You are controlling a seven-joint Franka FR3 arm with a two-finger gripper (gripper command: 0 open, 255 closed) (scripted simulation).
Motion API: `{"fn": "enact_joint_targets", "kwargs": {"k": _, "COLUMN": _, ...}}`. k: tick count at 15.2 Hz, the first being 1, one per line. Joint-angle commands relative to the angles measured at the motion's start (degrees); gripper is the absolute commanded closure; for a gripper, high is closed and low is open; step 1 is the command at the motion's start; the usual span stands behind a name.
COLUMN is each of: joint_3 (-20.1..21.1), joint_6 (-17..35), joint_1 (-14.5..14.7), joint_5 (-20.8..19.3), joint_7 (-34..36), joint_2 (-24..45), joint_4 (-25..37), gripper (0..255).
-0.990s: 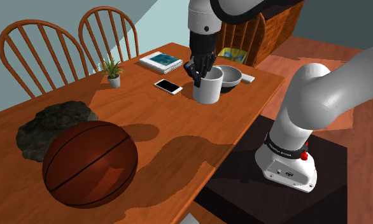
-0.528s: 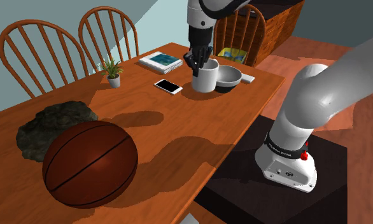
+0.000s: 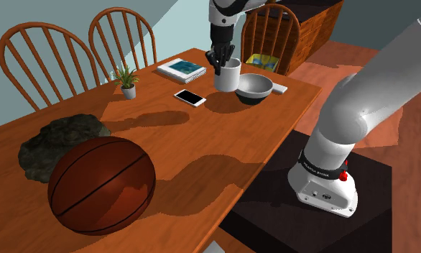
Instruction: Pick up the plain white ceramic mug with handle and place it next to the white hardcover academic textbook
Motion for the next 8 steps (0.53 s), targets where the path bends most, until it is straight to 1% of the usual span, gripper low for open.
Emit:
{"fn": "enact_joint_targets", "kwargs": {"k": 1, "joint_3": -1.7, "joint_6": 0.7, "joint_1": -0.8, "joint_5": -0.4, "joint_7": -2.4, "joint_2": 3.7, "joint_4": 3.0, "gripper": 255}}
{"fn": "enact_joint_targets", "kwargs": {"k": 8, "joint_3": -6.4, "joint_6": 2.0, "joint_1": -3.1, "joint_5": 0.5, "joint_7": -10.0, "joint_2": 16.6, "joint_4": 14.8, "gripper": 255}}
